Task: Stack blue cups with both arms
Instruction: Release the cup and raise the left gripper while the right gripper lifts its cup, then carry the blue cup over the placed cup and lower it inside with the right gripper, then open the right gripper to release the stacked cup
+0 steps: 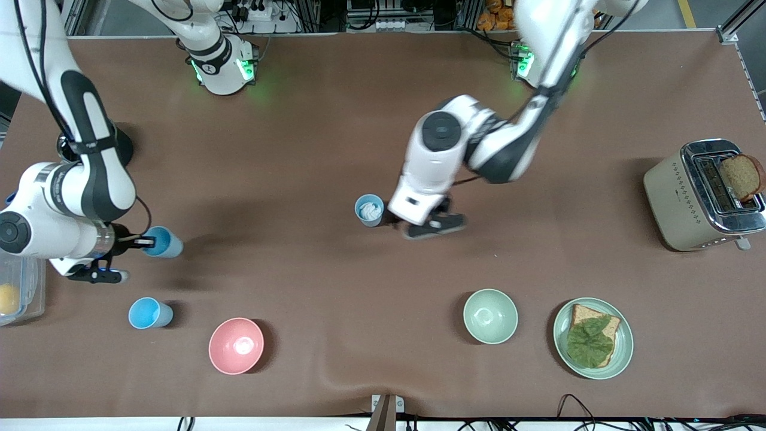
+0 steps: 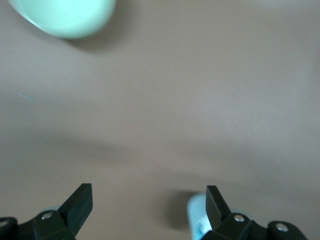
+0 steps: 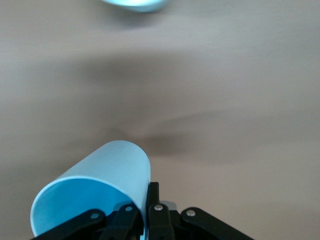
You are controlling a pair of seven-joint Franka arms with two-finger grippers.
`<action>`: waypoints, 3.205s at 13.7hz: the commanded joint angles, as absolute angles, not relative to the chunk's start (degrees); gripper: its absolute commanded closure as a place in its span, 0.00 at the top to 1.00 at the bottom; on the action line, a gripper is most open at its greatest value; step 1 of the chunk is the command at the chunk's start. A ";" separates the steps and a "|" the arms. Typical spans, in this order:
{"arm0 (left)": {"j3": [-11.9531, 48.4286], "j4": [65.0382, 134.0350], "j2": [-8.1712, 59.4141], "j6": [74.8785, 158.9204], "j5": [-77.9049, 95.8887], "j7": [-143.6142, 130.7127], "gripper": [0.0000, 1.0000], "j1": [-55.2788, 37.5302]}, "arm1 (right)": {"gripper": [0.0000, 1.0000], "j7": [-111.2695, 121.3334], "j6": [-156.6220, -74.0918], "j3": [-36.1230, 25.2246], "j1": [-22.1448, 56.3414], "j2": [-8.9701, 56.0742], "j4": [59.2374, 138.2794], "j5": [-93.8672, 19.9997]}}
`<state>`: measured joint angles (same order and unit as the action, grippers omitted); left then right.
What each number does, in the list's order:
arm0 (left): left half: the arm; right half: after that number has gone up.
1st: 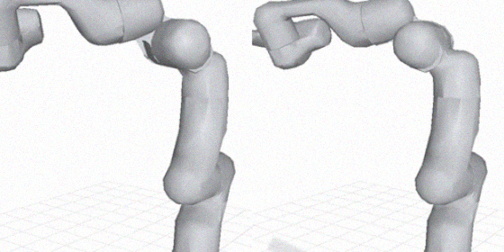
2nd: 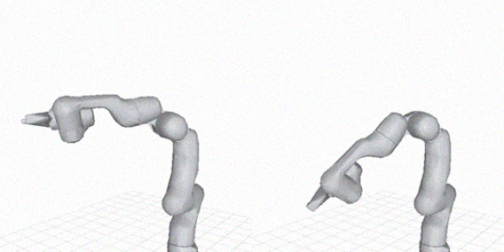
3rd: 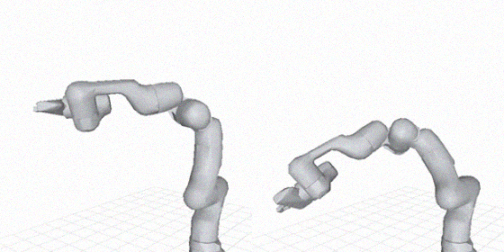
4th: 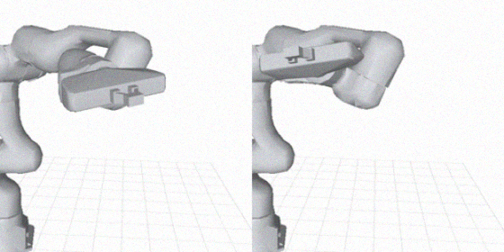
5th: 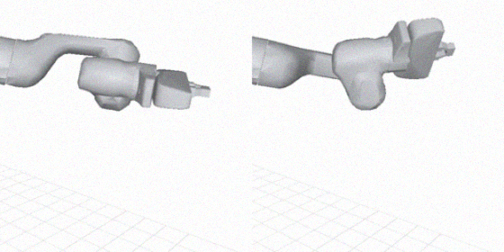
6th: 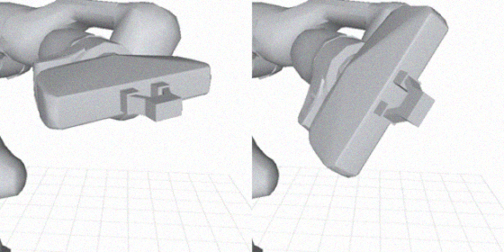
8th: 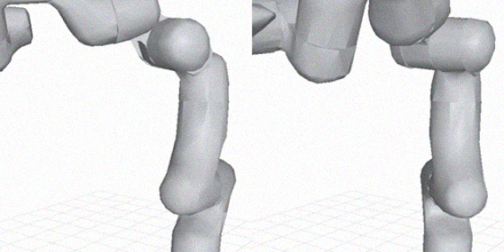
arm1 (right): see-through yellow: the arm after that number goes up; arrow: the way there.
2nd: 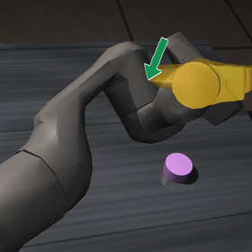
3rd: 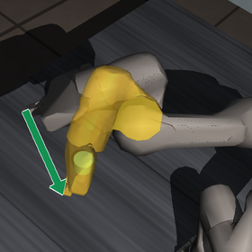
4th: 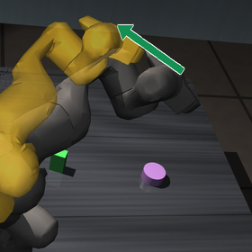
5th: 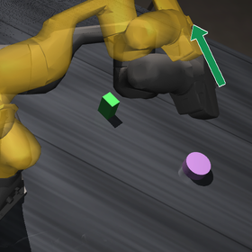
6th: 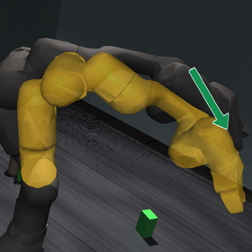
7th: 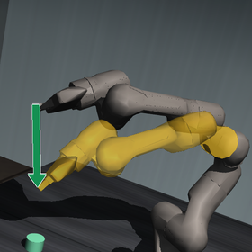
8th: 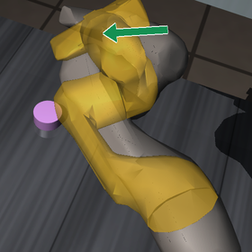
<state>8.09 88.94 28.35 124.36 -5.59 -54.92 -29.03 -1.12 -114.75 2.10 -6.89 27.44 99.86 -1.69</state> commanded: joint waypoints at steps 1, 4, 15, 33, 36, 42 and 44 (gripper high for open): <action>8.88 90.97 20.94 118.58 -6.86 -45.40 1.00 -20.42 | 0.00 -11.90 -113.20 2.02 -0.73 24.52 100.46 -6.49; 9.58 90.79 15.57 113.92 -6.07 -35.37 1.00 -10.40 | 0.00 -27.72 -113.29 2.02 7.97 24.52 98.71 -8.34; 2.91 91.67 1.41 95.72 -0.44 -15.21 1.00 -3.87 | 0.00 -65.47 -123.74 1.85 33.39 30.49 93.43 -12.39; -0.09 92.73 -0.27 90.61 -1.13 -11.44 1.00 -3.87 | 0.00 -72.51 -116.89 1.76 37.53 31.38 90.00 -12.48; -0.26 92.99 -0.09 91.76 -1.32 -7.91 1.00 -3.34 | 1.00 -72.51 -116.81 1.50 37.70 31.29 90.00 -11.43; -0.35 92.81 -0.61 90.70 0.08 -8.09 1.00 -2.99 | 1.00 -54.73 -108.74 -0.79 27.54 26.20 89.47 -8.88; -0.35 92.64 -1.05 89.66 0.09 -7.82 1.00 -2.99 | 1.00 -44.96 -107.76 -0.97 21.65 24.71 90.96 -7.83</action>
